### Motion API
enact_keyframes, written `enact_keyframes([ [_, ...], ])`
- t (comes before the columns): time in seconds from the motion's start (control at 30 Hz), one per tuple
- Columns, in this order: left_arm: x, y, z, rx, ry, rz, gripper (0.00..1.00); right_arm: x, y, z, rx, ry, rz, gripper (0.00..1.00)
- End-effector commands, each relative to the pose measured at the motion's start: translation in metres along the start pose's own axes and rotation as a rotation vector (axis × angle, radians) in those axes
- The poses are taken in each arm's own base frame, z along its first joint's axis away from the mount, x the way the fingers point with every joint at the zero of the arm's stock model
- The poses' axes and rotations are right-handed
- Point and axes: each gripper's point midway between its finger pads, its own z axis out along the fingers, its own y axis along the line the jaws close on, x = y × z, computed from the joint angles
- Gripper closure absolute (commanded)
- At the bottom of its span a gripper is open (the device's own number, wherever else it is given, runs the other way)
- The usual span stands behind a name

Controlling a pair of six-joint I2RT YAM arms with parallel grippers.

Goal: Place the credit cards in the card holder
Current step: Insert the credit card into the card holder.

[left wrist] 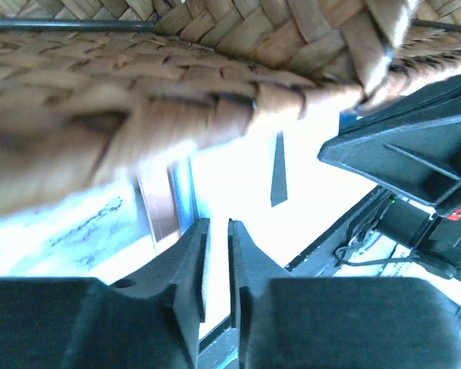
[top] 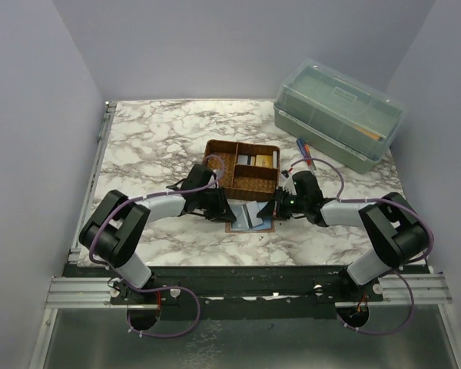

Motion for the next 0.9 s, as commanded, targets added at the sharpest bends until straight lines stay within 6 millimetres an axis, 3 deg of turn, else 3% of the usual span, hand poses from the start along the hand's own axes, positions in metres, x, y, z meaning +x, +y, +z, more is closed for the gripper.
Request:
enact_keyframes([
  [0.0,-0.007,-0.005,-0.021,-0.028,-0.084,0.04,0.7,-0.005,-0.009,0.001,0.017,-0.049,0.014,1.0],
  [0.1,-0.017,-0.006,-0.034,-0.066,-0.16,0.058,0.66,-0.003,-0.012,0.001,0.019,-0.055,0.025,1.0],
  [0.17,-0.017,0.003,-0.036,-0.107,-0.175,0.056,0.7,-0.002,-0.013,0.002,0.02,-0.056,0.029,1.0],
  [0.27,-0.012,0.022,-0.027,-0.166,-0.141,0.028,0.81,0.0,-0.015,0.003,0.022,-0.058,0.029,1.0],
  [0.4,-0.002,0.04,-0.014,-0.209,-0.096,0.005,0.88,0.0,-0.017,0.003,0.026,-0.06,0.033,1.0],
  [0.63,0.012,0.039,-0.003,-0.19,-0.069,0.006,0.91,0.002,-0.016,0.006,0.035,-0.081,0.048,1.0],
  [0.87,0.017,0.031,0.0,-0.159,-0.059,0.011,0.93,0.013,0.0,0.015,0.019,-0.098,0.054,1.0],
])
